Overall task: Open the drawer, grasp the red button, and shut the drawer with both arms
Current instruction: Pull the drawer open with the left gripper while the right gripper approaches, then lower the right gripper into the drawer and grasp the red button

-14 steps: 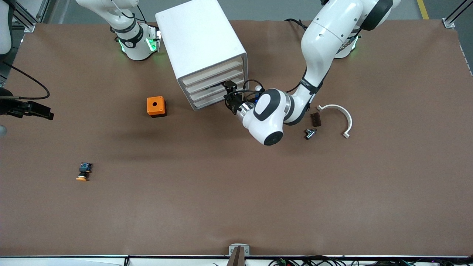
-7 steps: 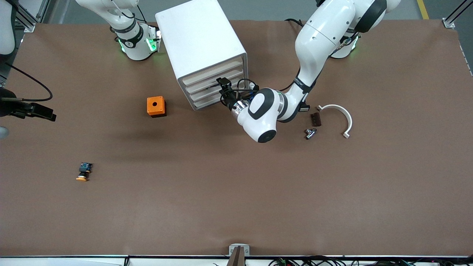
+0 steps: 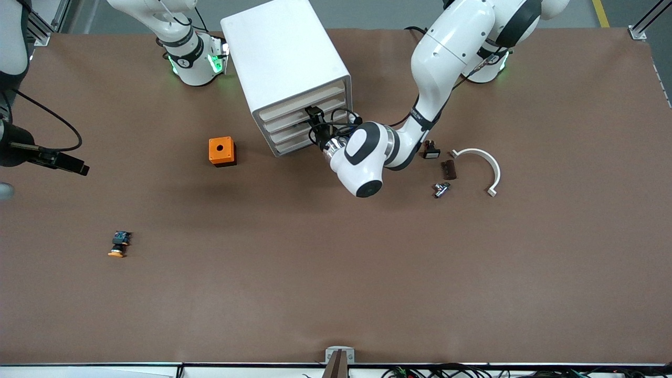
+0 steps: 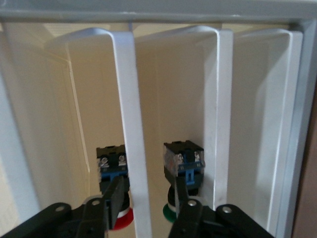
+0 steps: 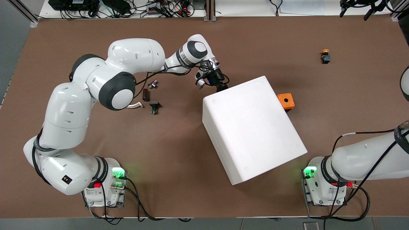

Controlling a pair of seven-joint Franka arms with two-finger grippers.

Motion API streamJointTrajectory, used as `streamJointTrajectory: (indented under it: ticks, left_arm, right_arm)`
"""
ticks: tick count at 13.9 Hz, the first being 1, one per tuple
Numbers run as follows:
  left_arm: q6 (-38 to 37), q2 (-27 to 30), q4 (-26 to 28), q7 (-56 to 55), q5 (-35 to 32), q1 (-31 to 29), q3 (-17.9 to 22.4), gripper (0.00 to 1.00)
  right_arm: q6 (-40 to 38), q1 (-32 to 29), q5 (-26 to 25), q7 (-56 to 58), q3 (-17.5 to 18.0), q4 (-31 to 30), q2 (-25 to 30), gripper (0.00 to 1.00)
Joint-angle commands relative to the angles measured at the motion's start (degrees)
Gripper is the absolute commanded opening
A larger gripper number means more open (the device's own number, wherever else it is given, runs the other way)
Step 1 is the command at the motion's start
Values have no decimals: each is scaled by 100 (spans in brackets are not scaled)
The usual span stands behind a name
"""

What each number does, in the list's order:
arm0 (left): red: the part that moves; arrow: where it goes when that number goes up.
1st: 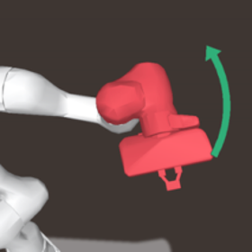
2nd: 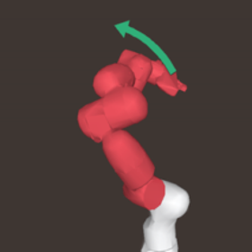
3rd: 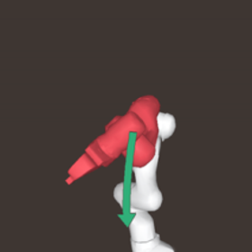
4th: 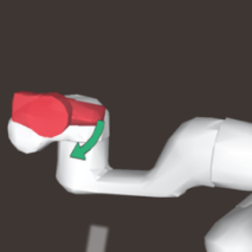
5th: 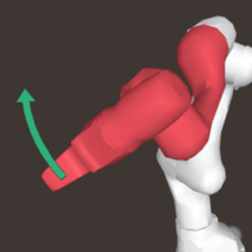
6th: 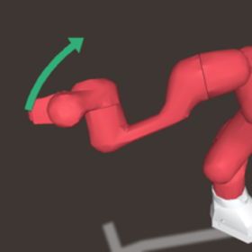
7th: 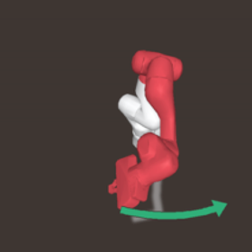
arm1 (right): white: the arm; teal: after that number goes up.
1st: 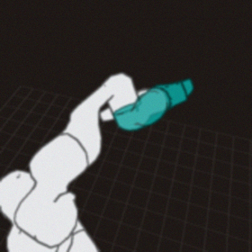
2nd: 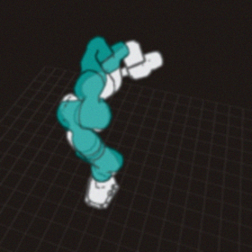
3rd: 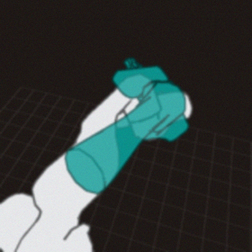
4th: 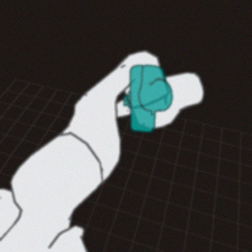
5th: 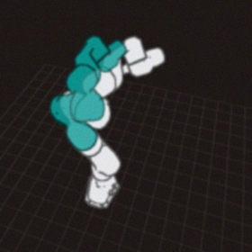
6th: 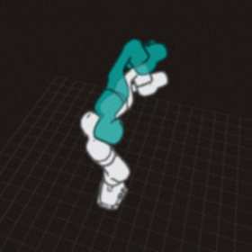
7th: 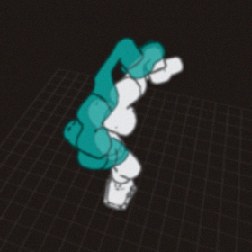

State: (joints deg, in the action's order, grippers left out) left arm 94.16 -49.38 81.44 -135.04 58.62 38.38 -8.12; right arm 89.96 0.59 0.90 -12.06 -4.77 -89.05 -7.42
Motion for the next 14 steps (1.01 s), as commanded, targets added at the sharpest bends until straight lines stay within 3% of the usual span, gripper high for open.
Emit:
streamJointTrajectory:
  ticks: [1,2,5,14]
  left_arm:
    - [-55,-54,-102,-40,106,21,30,14]
    - [-64,-54,-111,-40,115,3,30,1]
    - [-38,-63,-120,555,641,-233,91,0]
    - [-11,-54,-383,979,554,-1008,512,2]
  right_arm:
    - [-58,248,76,-882,2,11,4,100]
    - [-32,379,190,-1199,2,-68,21,100]
    - [91,1098,226,-2463,2,-235,39,100]
    - [1022,2980,244,-5436,2,-982,118,100]
